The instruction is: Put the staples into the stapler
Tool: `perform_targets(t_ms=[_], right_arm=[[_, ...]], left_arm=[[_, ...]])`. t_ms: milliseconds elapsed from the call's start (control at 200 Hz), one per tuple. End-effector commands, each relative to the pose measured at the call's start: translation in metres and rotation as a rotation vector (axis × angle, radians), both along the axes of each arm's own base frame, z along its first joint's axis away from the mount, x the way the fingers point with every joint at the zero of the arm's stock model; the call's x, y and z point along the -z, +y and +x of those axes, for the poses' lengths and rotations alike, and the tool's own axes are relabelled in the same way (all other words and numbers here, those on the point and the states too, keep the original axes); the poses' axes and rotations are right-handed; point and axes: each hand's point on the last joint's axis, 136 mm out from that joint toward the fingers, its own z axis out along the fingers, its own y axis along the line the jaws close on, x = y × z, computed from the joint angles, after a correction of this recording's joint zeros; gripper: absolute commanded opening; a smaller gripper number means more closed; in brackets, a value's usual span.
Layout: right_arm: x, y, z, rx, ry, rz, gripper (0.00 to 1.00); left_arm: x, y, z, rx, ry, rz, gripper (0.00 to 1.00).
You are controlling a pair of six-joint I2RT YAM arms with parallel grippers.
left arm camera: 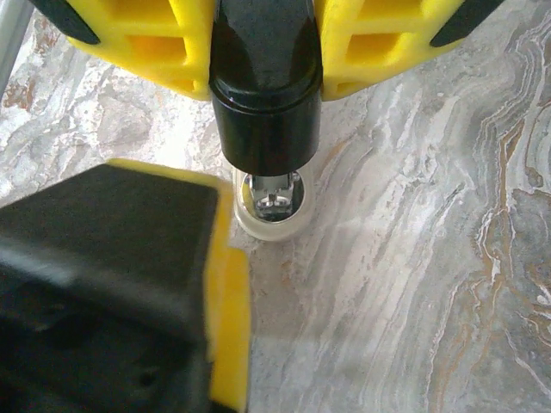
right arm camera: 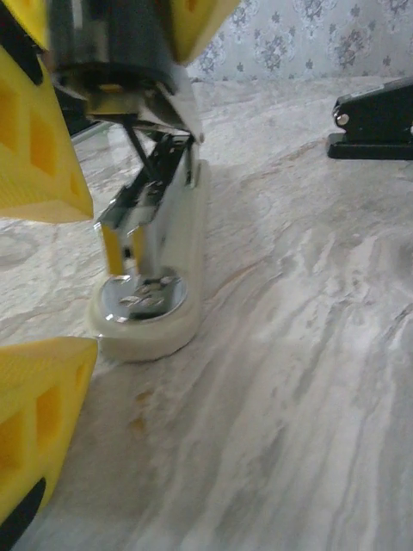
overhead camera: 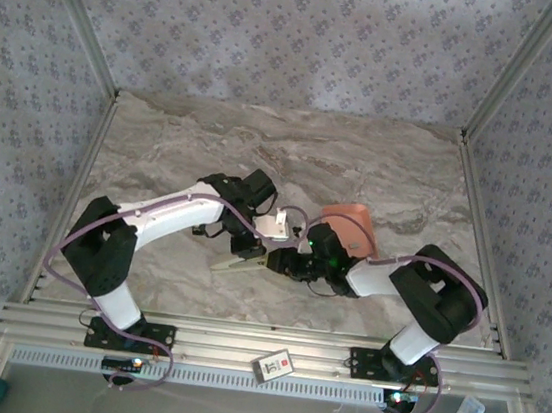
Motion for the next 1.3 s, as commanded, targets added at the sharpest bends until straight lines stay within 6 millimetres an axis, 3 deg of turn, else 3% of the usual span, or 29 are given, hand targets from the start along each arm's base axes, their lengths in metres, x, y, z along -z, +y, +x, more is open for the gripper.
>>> perform_targets(t_ms=[0,85,240,390,590,750,800,955,1154,1299], right_arm=[[0.0,-0.012,-0.004,0.014,0.011,-0.038,0.43],[-0.007,-0.015,-0.004,0.023,-0.003,-0.044,0.44],[-0.023,-0.018,0.001,0.028,-0.031,-0.065,0.48],[-0.033,-0.012,0.005,-0.001,-0.043,-0.09,0.52],[-0.042,0.001,0.012,-0.028,-0.05,-0.093,0.56],[-0.04,0.008,0.016,-0.045,-0.037,-0.107,0.56],[-0.038,0.01,0.017,-0.048,-0.03,-0.111,0.56],[-0.019,0.006,0.017,-0.04,0.021,-0.172,0.5],[0.024,-0.011,0.007,-0.021,0.114,-0.271,0.36],[0.019,-0.014,0.007,-0.013,0.095,-0.277,0.35]], left_arm=[[0.008,-0.009,-0.001,0.006,0.034,-0.013,0.0],[0.007,-0.014,-0.003,0.011,0.055,-0.033,0.05],[-0.004,-0.02,0.001,-0.009,0.026,-0.092,0.33],[-0.017,-0.016,0.002,-0.039,-0.012,-0.11,0.42],[-0.031,0.004,0.002,-0.111,-0.074,-0.168,0.49],[-0.018,0.027,-0.006,-0.126,-0.089,-0.121,0.51],[-0.015,0.029,0.001,-0.141,-0.134,-0.124,0.51],[0.001,0.033,-0.001,-0.141,-0.143,-0.122,0.54],[0.017,0.032,0.0,-0.13,-0.131,-0.099,0.54],[0.026,0.031,0.0,-0.113,-0.115,-0.079,0.52]])
